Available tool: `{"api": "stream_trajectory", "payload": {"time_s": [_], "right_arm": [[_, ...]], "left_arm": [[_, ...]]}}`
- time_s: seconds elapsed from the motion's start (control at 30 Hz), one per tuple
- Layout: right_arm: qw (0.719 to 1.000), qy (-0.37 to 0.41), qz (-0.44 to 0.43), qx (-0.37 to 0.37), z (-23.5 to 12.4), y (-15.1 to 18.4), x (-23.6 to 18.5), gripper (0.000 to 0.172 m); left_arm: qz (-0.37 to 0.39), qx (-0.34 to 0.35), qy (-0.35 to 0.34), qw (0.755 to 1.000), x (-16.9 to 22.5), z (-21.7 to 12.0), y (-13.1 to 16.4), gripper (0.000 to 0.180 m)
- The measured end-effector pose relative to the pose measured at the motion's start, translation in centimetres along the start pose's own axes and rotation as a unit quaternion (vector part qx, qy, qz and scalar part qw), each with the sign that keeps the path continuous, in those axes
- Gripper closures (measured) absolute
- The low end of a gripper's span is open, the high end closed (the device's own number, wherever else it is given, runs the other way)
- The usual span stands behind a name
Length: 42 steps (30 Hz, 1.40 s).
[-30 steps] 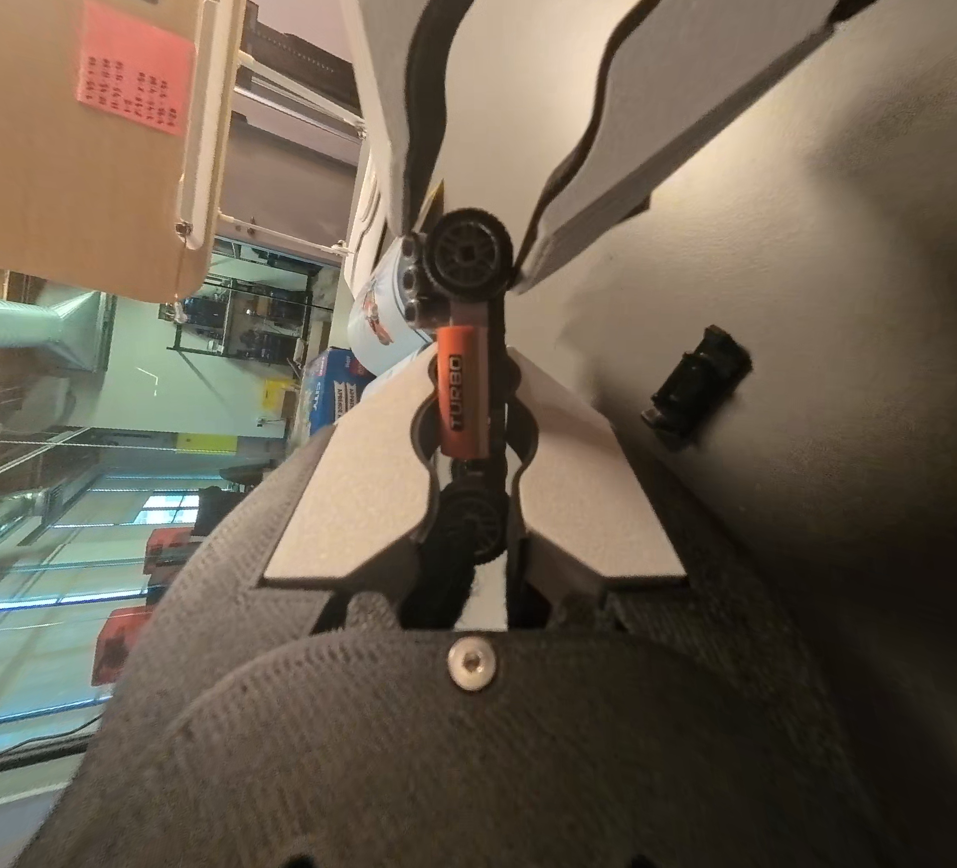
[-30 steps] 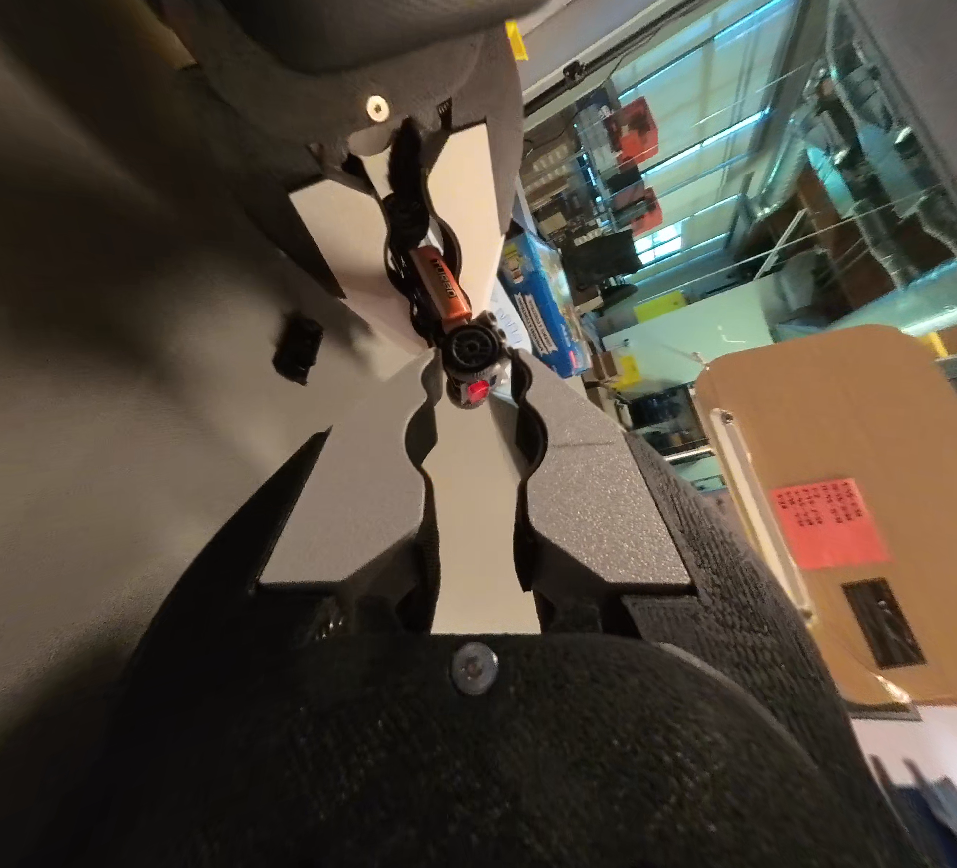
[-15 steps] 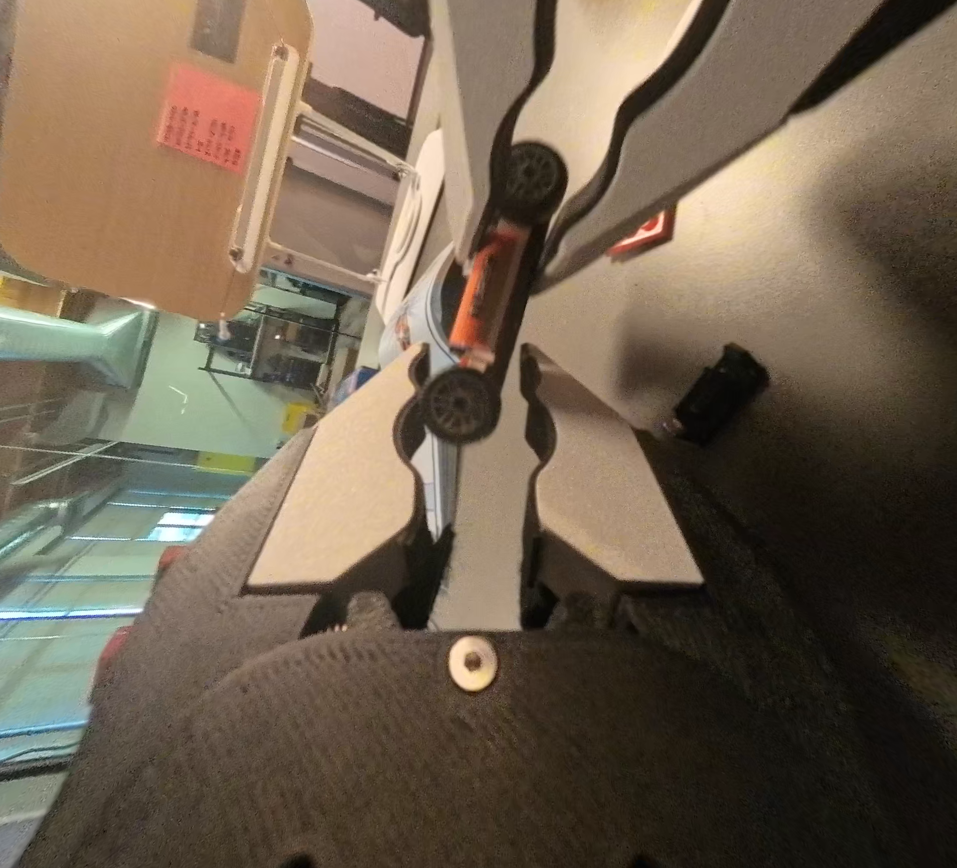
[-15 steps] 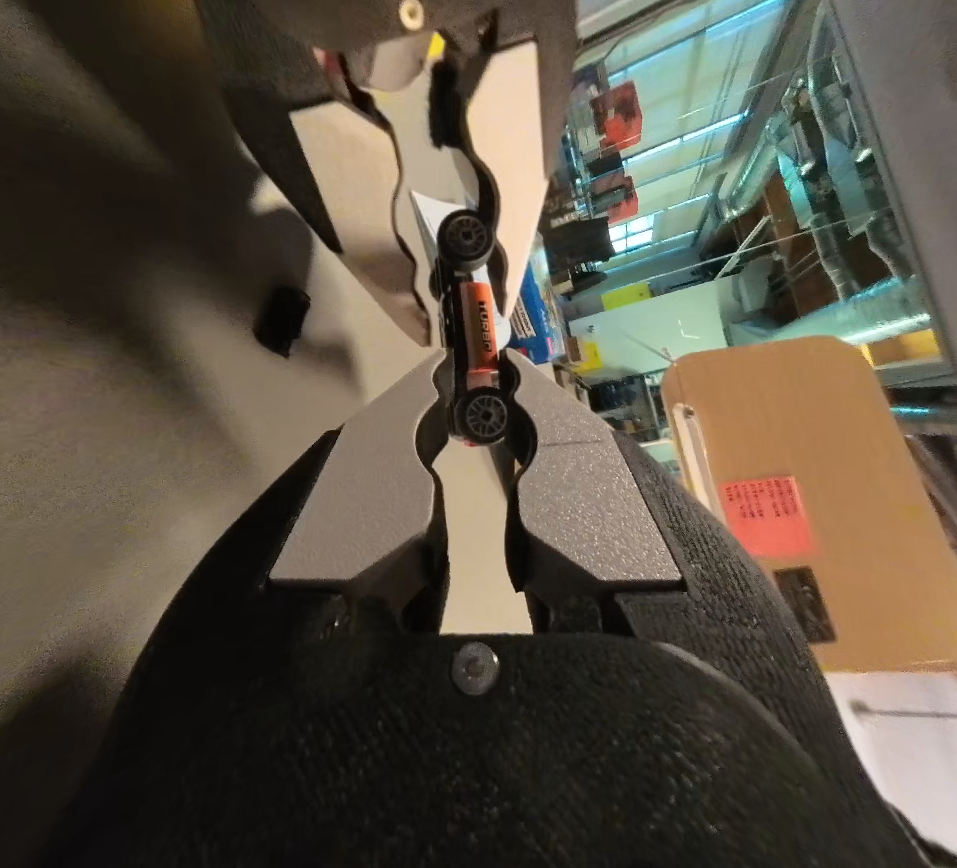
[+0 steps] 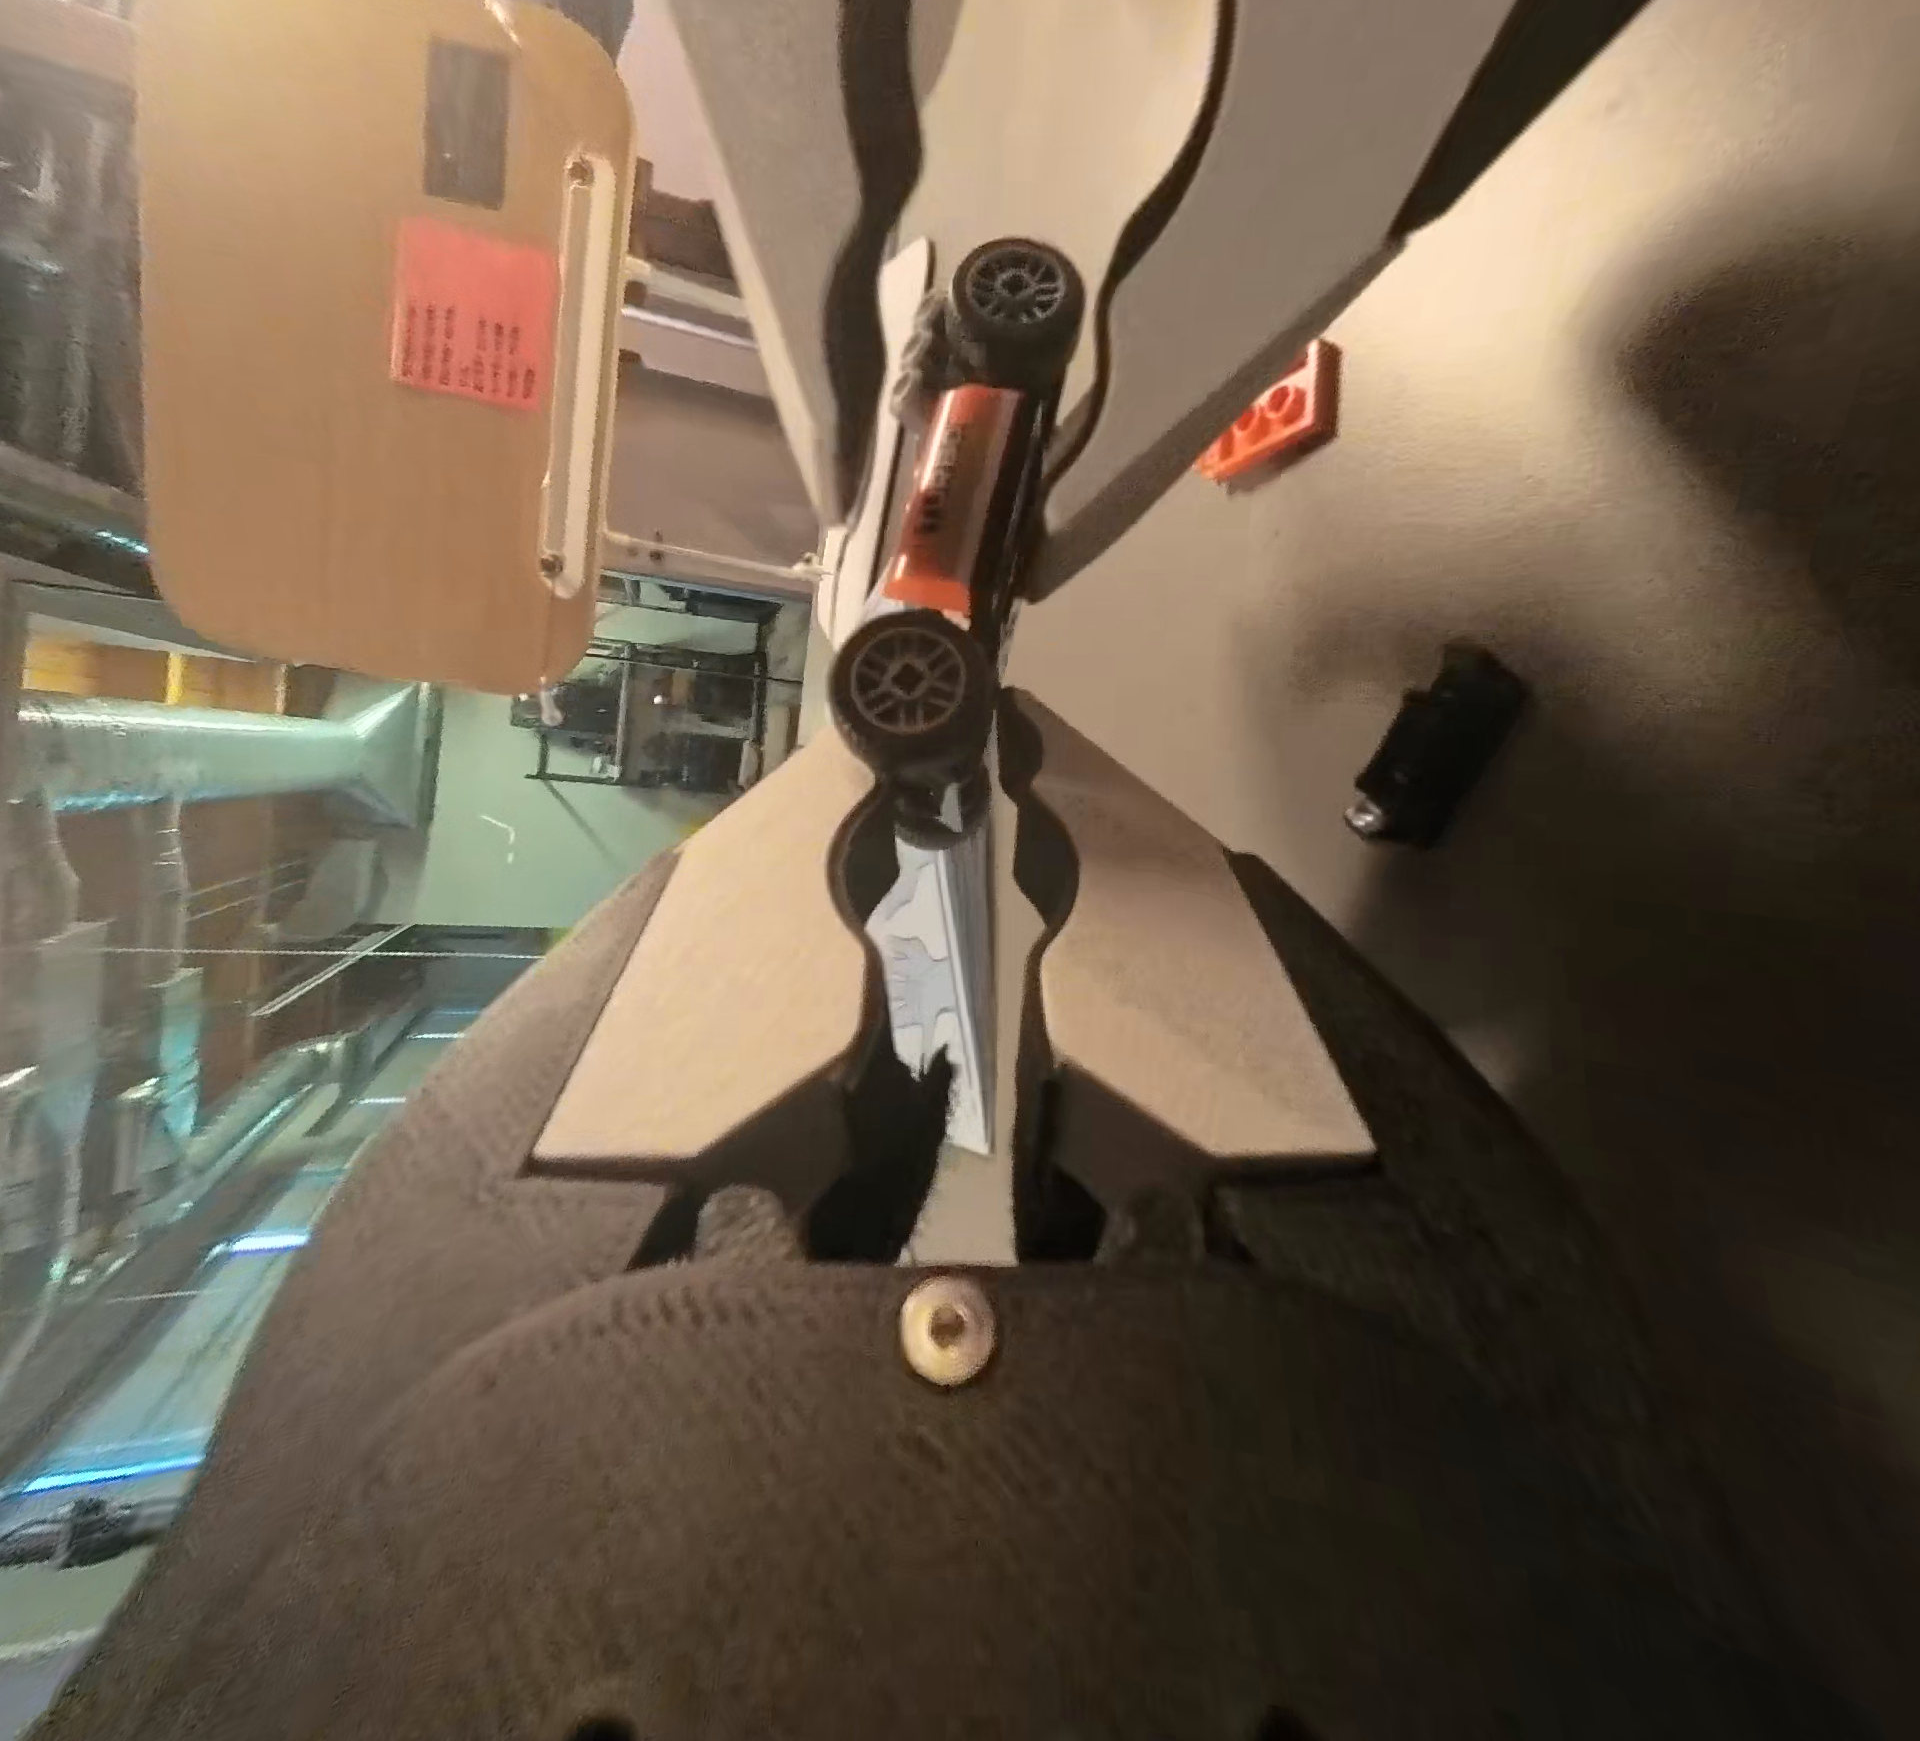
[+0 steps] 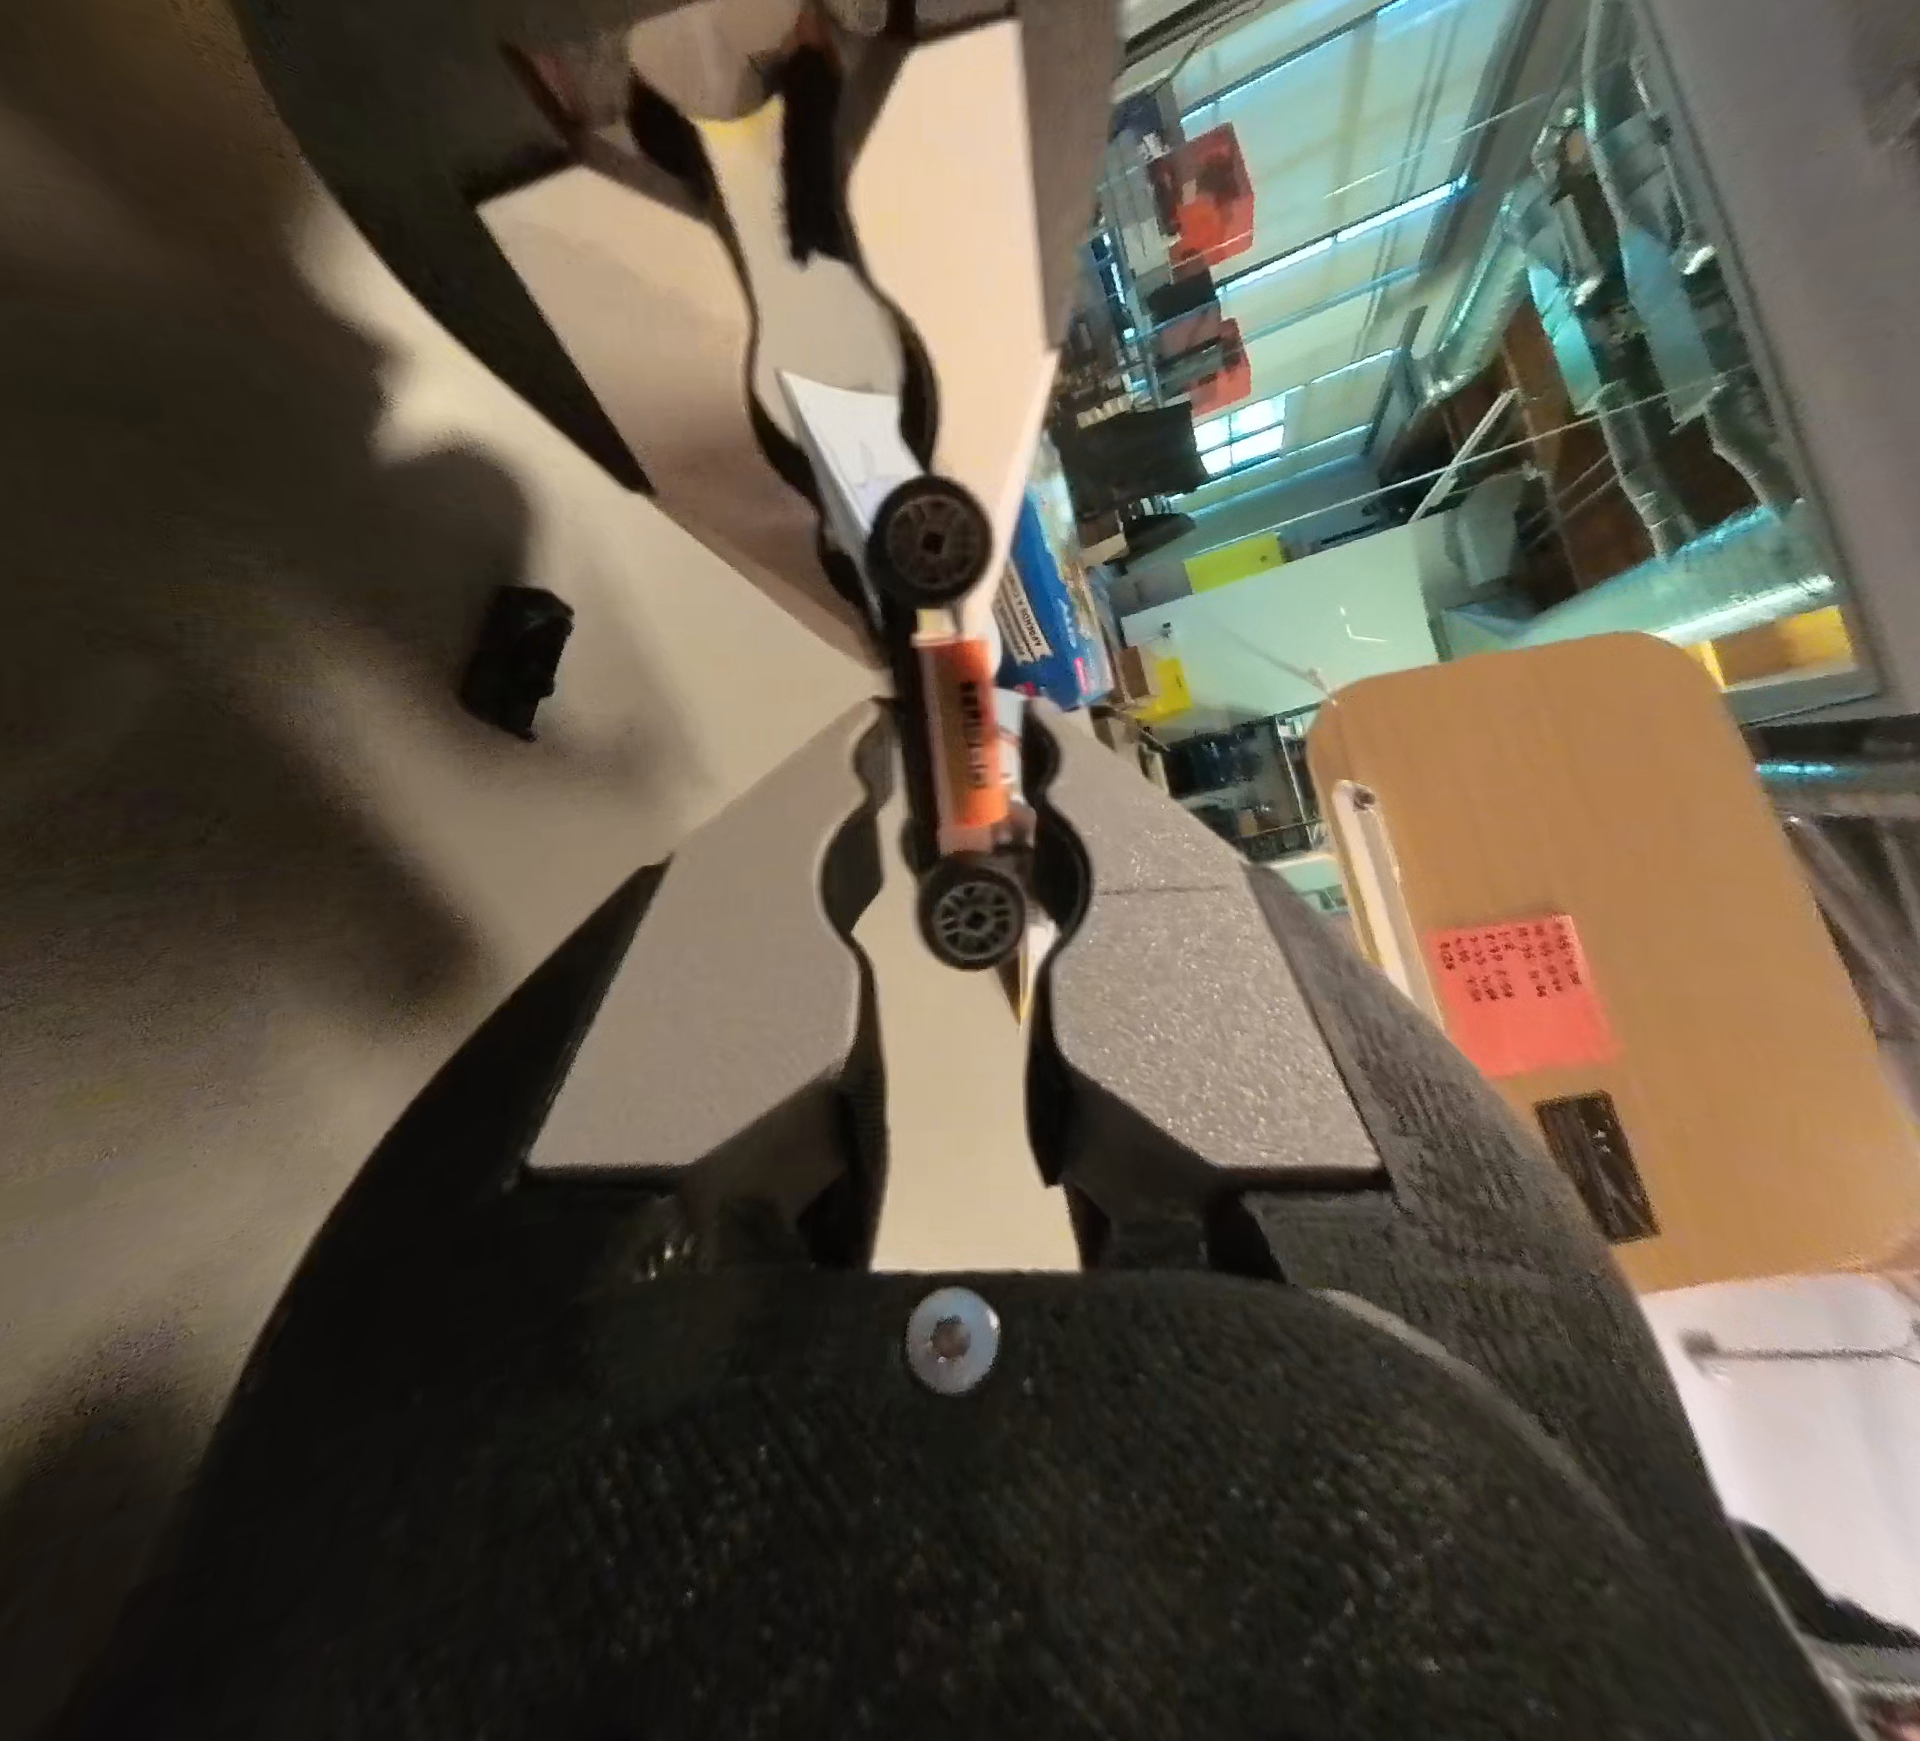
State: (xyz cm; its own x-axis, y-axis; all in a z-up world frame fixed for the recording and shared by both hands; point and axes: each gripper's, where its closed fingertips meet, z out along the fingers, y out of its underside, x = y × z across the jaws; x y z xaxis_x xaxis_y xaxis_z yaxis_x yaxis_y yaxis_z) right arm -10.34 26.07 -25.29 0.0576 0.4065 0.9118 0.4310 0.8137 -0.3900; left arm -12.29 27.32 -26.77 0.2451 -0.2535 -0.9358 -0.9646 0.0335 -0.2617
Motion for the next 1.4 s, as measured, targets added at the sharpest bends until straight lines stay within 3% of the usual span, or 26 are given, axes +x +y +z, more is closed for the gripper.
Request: {"api": "stream_trajectory", "payload": {"time_s": [0.13, 0.23, 0.3, 0.37, 0.47, 0.53, 0.7, 0.77, 0.8, 0.93, 1.07, 1.17, 1.27, 1.33, 1.4], "right_arm": [[1.000, 0.007, 0.005, 0.021, -0.7, -0.7, 0.5, 0.156], [0.989, -0.038, 0.109, 0.095, -1.8, -2.1, 0.9, 0.156], [0.961, -0.072, 0.226, 0.142, -2.5, -2.6, 1.9, 0.158], [0.914, -0.114, 0.336, 0.198, -3.3, -3.2, 2.9, 0.157], [0.818, -0.182, 0.468, 0.280, -4.8, -4.3, 4.4, 0.157], [0.772, -0.214, 0.511, 0.311, -5.4, -4.7, 4.9, 0.157], [0.709, -0.275, 0.559, 0.330, -5.9, -5.2, 4.7, 0.157], [0.687, -0.293, 0.575, 0.334, -6.0, -5.2, 4.7, 0.157], [0.694, -0.286, 0.576, 0.323, -5.7, -5.0, 4.6, 0.158], [0.752, -0.243, 0.547, 0.275, -4.5, -3.9, 4.1, 0.156], [0.833, -0.170, 0.482, 0.212, -3.4, -2.2, 3.8, 0.155], [0.865, -0.138, 0.449, 0.180, -2.8, -1.6, 3.6, 0.156], [0.915, -0.073, 0.371, 0.139, -2.4, -0.7, 3.7, 0.164], [0.927, -0.059, 0.343, 0.143, -2.5, -0.9, 3.7, 0.164], [0.915, -0.084, 0.360, 0.162, -2.8, -1.1, 3.5, 0.160]], "left_arm": [[-0.033, 0.042, -0.022, 0.998, -1.0, -0.5, -0.8, 0.164], [-0.137, 0.139, 0.027, 0.980, -1.0, -1.8, -2.6, 0.144], [-0.265, 0.224, 0.095, 0.933, -1.6, -3.4, -4.4, 0.123], [-0.389, 0.296, 0.139, 0.861, -3.6, -4.9, -5.5, 0.111], [-0.497, 0.304, 0.203, 0.787, -4.3, -4.8, -4.8, 0.102], [-0.524, 0.332, 0.244, 0.745, -3.8, -5.3, -5.5, 0.119], [-0.525, 0.392, 0.307, 0.690, -3.3, -7.1, -7.6, 0.162], [-0.533, 0.399, 0.334, 0.668, -3.4, -7.6, -7.8, 0.164], [-0.535, 0.386, 0.341, 0.669, -3.3, -7.4, -7.6, 0.165], [-0.516, 0.337, 0.312, 0.723, -3.0, -6.0, -6.4, 0.165], [-0.461, 0.281, 0.239, 0.807, -2.7, -4.5, -5.0, 0.165], [-0.447, 0.262, 0.217, 0.827, -2.6, -3.9, -4.5, 0.165], [-0.402, 0.237, 0.161, 0.870, -2.6, -3.2, -3.8, 0.165], [-0.346, 0.238, 0.121, 0.899, -2.8, -3.2, -3.8, 0.165], [-0.284, 0.241, 0.088, 0.924, -2.7, -3.4, -3.7, 0.165]]}}
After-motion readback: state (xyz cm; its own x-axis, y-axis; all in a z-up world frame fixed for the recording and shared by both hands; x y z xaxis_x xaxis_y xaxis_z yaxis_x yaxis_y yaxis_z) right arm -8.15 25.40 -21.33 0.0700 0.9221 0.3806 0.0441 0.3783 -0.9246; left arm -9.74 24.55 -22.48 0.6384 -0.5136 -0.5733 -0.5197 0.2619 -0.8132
